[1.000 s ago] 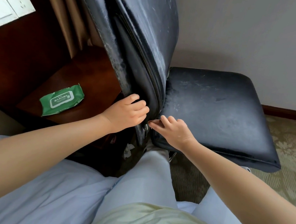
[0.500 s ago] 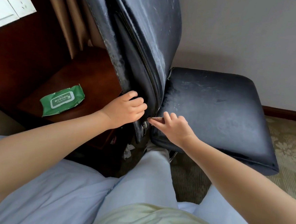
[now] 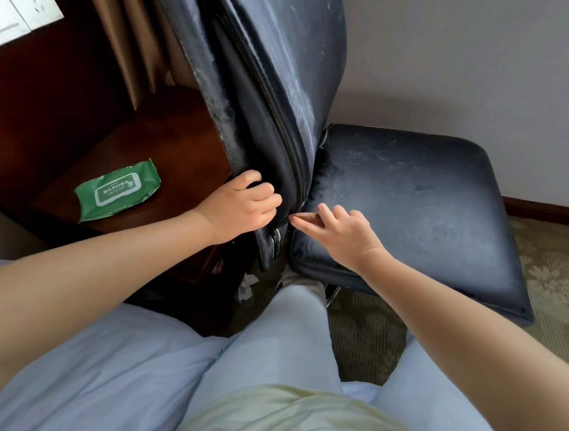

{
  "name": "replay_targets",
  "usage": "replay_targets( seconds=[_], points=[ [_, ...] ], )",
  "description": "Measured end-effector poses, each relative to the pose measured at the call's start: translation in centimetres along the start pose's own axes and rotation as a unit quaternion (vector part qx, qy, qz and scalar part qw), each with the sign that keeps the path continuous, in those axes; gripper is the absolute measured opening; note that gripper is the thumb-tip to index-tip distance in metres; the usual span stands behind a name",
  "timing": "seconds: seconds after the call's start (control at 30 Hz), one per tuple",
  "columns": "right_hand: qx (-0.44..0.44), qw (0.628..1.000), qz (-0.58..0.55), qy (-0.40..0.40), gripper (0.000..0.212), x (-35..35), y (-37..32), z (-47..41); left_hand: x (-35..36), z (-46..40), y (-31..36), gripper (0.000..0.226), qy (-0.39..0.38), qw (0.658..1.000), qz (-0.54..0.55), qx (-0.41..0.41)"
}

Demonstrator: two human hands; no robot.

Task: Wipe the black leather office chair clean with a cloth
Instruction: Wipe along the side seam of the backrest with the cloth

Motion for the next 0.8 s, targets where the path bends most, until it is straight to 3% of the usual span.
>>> replay_targets(
  seconds=[0.3, 0.4, 0.63, 0.73, 0.8],
  points=[
    [0.025, 0.995, -0.022, -0.089, 0.065, 2.0, -2.0, -1.0, 0.4, 0.1, 0.1, 0.033, -0.009, 1.000, -0.006, -0.002],
    [0.029, 0.990, -0.046, -0.128, 0.078, 3.0, -2.1, -0.3, 0.6, 0.1, -0.1, 0.032, -0.009, 1.000, -0.011, -0.002],
    [0.016, 0.993, -0.077, -0.084, 0.075, 1.7, -1.7, 0.1, 1.0, 0.4, -0.7, 0.041, -0.023, 1.000, 0.001, 0.007],
    [0.072, 0.987, -0.139, -0.034, 0.066, 1.1, -1.1, 0.1, 1.7, 0.5, -0.8, 0.051, -0.057, 0.998, 0.005, 0.005],
    [0.127, 0.970, -0.202, -0.032, 0.061, 0.9, -0.6, 0.2, 2.0, 0.5, -0.7, 0.042, -0.080, 0.997, 0.010, 0.019]
  ],
)
Point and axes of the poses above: each hand's wrist, its own z-axis away from the middle knuckle, its own x-axis out of the palm, y = z × x, the point moved 8 cm from there along -z, towards the middle knuckle, and after that the axes turned 9 degrees about -z, right-handed, at the moved point
